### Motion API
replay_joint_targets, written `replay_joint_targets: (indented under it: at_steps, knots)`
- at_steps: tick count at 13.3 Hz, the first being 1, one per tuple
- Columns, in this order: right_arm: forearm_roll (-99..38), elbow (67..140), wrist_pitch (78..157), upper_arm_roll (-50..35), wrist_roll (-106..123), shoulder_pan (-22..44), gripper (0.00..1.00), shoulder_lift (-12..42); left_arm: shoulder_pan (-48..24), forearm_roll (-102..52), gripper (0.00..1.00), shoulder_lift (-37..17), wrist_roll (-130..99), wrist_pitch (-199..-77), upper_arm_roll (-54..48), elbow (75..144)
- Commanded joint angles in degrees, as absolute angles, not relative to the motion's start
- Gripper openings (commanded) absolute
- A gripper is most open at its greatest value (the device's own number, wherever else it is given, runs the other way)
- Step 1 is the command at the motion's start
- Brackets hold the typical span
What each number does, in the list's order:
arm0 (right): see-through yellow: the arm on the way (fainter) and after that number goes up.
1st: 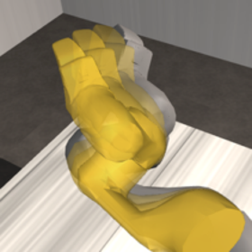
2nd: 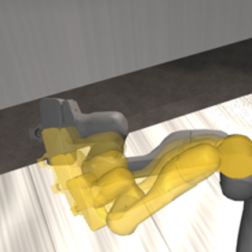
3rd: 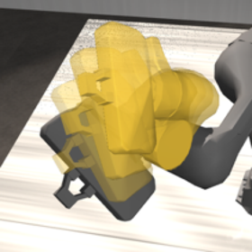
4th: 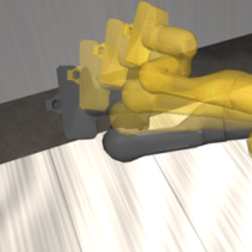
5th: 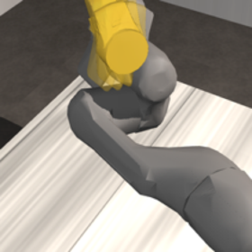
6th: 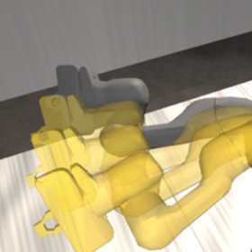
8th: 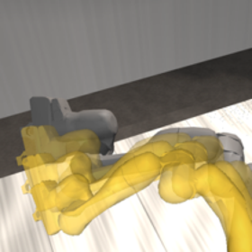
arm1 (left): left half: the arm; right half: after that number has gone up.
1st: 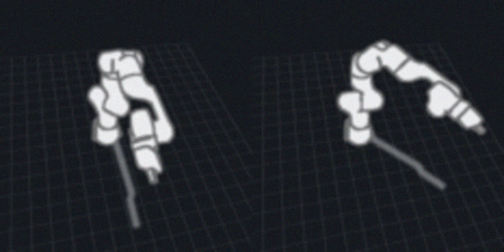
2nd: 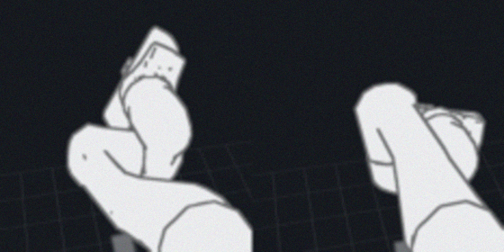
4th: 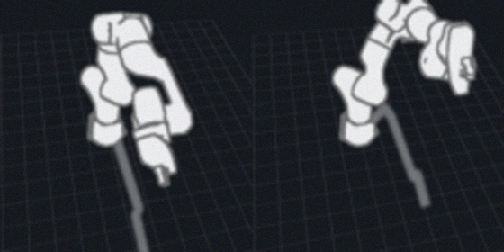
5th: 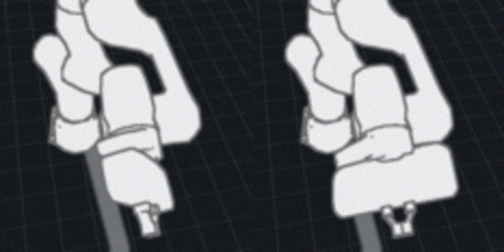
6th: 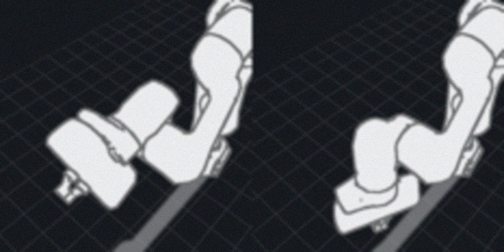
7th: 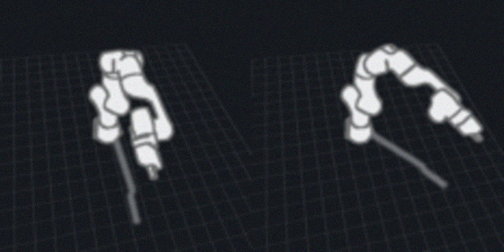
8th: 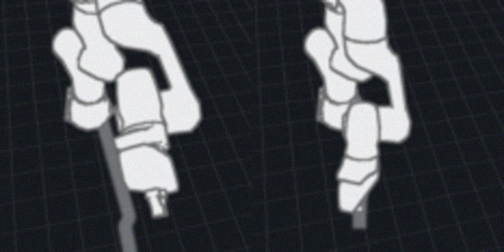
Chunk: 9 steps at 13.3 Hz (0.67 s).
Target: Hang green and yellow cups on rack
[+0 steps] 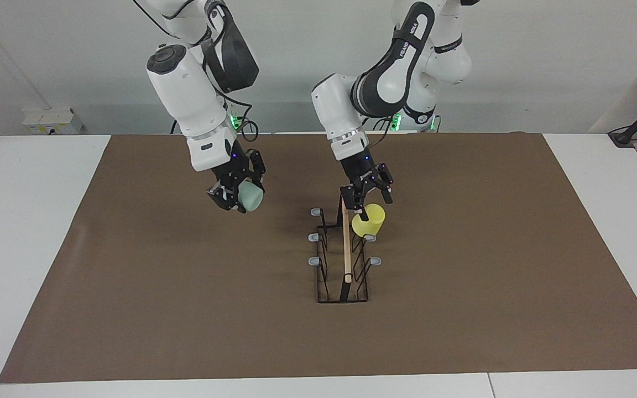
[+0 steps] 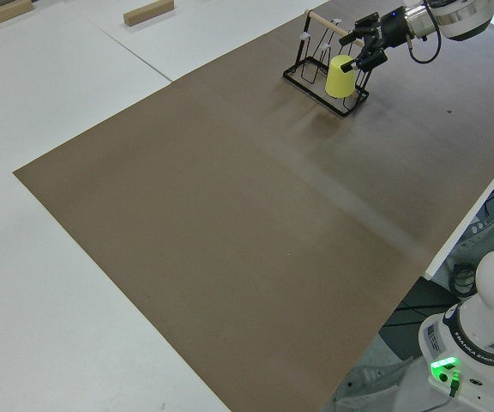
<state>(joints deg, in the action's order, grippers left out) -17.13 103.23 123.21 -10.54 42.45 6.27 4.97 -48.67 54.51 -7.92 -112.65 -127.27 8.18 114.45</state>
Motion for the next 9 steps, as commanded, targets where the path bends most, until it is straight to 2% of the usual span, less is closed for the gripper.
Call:
replay_joint_targets:
  at_steps: [1, 5, 9]
  knots:
    - [-22.7, 103.4, 126.5, -11.1, 41.8, 5.6, 0.0, 3.4, -47.1, 48.3, 1.0, -6.2, -102.7, -126.8, 8.7, 112.4]
    - [-30.6, 104.2, 132.0, -11.1, 43.1, 5.4, 0.0, 3.2, -40.7, 36.2, 1.0, -6.3, -77.1, -126.9, 8.7, 107.4]
    - [-46.2, 105.5, 132.9, -11.0, 62.5, 3.5, 0.0, 2.2, -31.4, 22.8, 1.0, -6.2, -50.8, -127.0, 8.7, 104.4]
